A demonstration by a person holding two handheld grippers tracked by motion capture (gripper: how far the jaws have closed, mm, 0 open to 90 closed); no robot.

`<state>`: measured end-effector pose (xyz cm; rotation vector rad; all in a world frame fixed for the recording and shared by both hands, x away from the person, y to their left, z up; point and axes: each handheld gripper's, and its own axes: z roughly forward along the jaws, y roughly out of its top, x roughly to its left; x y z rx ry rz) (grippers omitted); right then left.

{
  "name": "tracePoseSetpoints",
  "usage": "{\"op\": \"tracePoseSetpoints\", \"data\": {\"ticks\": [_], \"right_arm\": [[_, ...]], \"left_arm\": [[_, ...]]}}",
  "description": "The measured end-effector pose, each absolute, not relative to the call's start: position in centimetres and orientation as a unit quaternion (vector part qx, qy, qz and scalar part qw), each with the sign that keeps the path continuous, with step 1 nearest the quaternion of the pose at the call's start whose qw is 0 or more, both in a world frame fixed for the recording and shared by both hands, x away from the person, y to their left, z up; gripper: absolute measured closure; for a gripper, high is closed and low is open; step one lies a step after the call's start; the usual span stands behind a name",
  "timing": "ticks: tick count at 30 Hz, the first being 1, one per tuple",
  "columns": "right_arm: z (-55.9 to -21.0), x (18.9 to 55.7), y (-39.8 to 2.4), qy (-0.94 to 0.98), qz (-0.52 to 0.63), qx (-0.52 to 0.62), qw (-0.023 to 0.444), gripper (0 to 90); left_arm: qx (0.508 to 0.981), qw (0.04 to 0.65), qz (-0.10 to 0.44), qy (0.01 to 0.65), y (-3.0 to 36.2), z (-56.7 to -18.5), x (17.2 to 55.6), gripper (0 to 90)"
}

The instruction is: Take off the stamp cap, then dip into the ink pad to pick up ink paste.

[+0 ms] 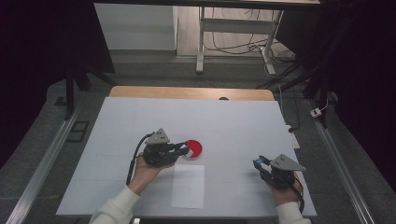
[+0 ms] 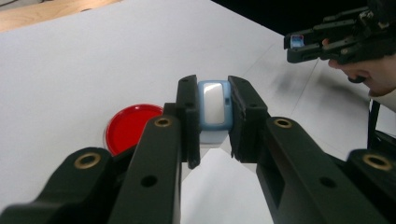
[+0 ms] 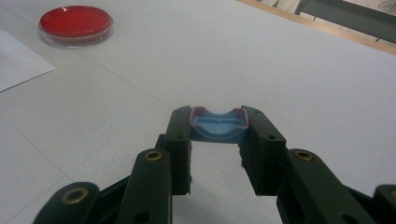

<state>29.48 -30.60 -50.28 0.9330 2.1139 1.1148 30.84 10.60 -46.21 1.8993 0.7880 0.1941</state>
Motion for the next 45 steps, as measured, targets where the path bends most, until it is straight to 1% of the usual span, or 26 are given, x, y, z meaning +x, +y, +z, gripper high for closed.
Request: {"op": "tracePoseSetpoints", "data": {"ticks": [10,14,19,25,45], "right_arm": [[-50.2,29.5,-31.1,0.788,0.427,0.346,0.279,64.7],[-50.1,29.6,-31.4,0.784,0.431,0.35,0.277,64.7],[-50.1,29.6,-31.5,0.782,0.431,0.353,0.279,64.7],[-50.2,29.7,-31.5,0.782,0.431,0.355,0.276,64.7],[-50.3,29.9,-31.6,0.783,0.428,0.355,0.278,64.6]], "left_arm": [[0.8,0.495,0.092,0.327,9.7,-45.5,30.5,74.9],[0.808,0.479,0.093,0.33,9.2,-45.2,31.3,75.0],[0.805,0.475,0.089,0.345,9.2,-45.4,32.4,74.9],[0.809,0.465,0.091,0.347,9.0,-45.6,33.1,74.9],[0.816,0.423,0.095,0.382,8.6,-47.1,36.4,75.0]]}}
